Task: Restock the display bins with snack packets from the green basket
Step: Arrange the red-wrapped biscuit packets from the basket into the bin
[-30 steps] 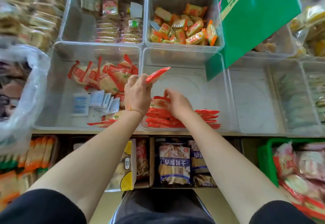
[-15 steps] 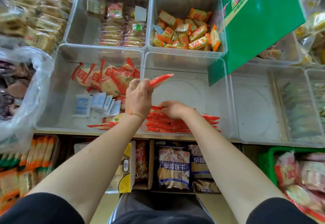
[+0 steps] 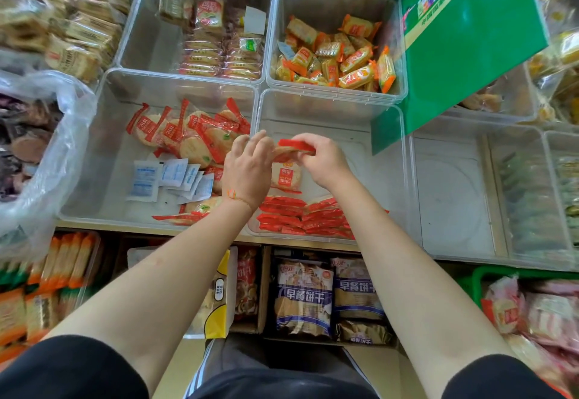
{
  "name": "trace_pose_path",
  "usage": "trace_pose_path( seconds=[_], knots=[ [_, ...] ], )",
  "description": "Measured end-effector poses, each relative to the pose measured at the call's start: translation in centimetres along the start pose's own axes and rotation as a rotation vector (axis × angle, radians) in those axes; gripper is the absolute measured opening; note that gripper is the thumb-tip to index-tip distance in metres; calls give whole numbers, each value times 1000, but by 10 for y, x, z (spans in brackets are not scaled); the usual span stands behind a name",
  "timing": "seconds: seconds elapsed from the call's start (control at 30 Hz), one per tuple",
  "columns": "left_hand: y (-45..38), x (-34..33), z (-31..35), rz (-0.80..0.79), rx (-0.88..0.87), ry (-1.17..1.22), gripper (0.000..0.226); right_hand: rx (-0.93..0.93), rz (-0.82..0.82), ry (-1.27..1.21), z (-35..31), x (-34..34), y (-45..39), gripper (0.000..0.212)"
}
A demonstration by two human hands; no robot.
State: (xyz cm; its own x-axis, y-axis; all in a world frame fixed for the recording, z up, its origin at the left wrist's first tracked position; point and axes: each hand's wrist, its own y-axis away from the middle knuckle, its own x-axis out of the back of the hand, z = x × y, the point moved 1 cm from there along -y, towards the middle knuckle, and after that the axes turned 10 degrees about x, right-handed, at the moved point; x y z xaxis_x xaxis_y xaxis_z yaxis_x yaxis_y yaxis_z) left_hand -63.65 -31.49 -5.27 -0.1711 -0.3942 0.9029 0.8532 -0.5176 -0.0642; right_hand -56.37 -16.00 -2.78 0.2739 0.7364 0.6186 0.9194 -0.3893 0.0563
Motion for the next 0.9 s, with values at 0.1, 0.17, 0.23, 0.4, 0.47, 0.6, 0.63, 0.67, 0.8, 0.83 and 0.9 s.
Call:
trace_pose_path(
  seconds=[0.1, 0.17, 0.23, 0.4, 0.47, 0.6, 0.63, 0.67, 0.8, 0.83, 0.9],
  knots=[
    [0, 0, 0, -80, 92, 8, 56, -148, 44, 55, 13, 12, 1, 24],
    [-1, 1, 1, -111, 135, 4, 58, -207, -116, 139, 21, 12, -1, 24],
    [-1, 1, 2, -126, 149, -6, 58, -186, -312, 187, 19, 1, -1, 29],
    [-1, 4, 2, -139, 161, -33, 60, -229, -690, 237, -1, -24, 5, 42],
    [-2, 4, 2, -139, 161, -31, 60, -314, -547, 114, -2, -24, 2, 40],
    [-2, 0, -1, -131, 154, -25, 59, -284, -463, 208, 8, -21, -5, 35],
    [-2, -1, -1, -131, 152, -21, 59, -276, -517, 248, 12, -24, -6, 28],
    [-2, -1, -2, -129, 152, -15, 59, -278, -553, 279, 15, -28, -7, 22],
    [-2, -1, -1, -115, 161, -8, 60, -255, -425, 481, 28, -43, -14, 89],
    [-2, -1, -1, -112, 163, -7, 60, -247, -402, 499, 31, -45, -16, 102],
    [-2, 0, 0, -102, 161, 1, 60, -252, -409, 482, 39, -50, -21, 114]
  ],
)
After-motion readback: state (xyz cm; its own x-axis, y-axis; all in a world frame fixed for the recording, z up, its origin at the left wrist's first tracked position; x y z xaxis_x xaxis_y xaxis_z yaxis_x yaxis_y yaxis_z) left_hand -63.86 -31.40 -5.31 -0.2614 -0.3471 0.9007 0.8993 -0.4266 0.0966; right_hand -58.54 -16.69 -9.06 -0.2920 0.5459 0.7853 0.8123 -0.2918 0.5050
